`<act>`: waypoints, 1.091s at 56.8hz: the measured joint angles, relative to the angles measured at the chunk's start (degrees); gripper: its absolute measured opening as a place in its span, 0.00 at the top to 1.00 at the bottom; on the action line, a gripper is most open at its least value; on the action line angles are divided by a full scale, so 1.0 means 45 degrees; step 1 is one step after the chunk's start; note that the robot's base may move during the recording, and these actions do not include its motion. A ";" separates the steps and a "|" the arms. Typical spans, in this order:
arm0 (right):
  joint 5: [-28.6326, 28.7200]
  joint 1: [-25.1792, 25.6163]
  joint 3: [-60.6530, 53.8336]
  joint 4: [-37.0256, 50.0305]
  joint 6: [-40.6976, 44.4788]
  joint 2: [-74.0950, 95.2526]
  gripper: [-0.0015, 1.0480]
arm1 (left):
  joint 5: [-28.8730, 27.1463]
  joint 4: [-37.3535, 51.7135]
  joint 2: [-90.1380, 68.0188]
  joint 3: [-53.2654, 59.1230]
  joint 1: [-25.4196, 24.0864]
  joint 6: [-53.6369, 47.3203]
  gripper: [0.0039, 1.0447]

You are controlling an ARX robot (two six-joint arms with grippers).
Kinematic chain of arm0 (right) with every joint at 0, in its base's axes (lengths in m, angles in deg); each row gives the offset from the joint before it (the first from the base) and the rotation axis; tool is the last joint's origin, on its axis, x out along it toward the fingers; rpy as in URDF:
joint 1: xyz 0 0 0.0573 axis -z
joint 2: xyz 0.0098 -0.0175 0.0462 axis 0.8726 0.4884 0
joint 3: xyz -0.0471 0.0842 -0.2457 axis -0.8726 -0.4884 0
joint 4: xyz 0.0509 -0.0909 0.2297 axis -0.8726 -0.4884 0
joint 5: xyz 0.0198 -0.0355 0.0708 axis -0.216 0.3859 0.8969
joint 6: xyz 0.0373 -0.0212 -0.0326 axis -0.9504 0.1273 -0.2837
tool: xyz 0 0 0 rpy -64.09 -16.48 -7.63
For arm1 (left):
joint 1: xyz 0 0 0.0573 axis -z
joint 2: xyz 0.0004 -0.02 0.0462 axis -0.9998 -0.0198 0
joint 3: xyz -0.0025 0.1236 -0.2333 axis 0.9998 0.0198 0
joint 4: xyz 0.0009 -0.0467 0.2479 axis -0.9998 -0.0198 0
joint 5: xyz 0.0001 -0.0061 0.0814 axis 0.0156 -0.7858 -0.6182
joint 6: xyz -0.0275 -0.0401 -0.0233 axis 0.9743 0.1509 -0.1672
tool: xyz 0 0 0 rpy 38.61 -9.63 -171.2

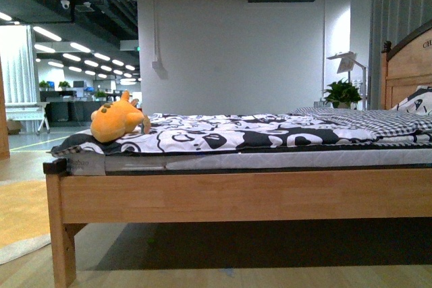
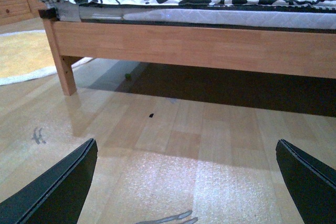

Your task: Put away toys

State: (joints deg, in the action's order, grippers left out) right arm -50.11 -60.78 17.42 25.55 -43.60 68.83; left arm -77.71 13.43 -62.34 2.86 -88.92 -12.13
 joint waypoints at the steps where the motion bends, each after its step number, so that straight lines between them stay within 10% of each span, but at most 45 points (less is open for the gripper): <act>1: 0.0000 0.0000 0.0000 0.0000 0.0000 0.0000 0.00 | 0.0000 0.0000 0.0000 0.0000 0.0000 0.0000 0.05; 62: 0.0000 0.0000 0.0000 0.0000 0.0000 0.0000 0.00 | 0.0000 0.0000 0.0000 0.0000 0.0000 0.0000 0.05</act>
State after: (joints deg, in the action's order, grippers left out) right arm -50.11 -60.78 17.42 25.55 -43.60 68.83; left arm -77.71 13.43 -62.34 2.86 -88.92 -12.13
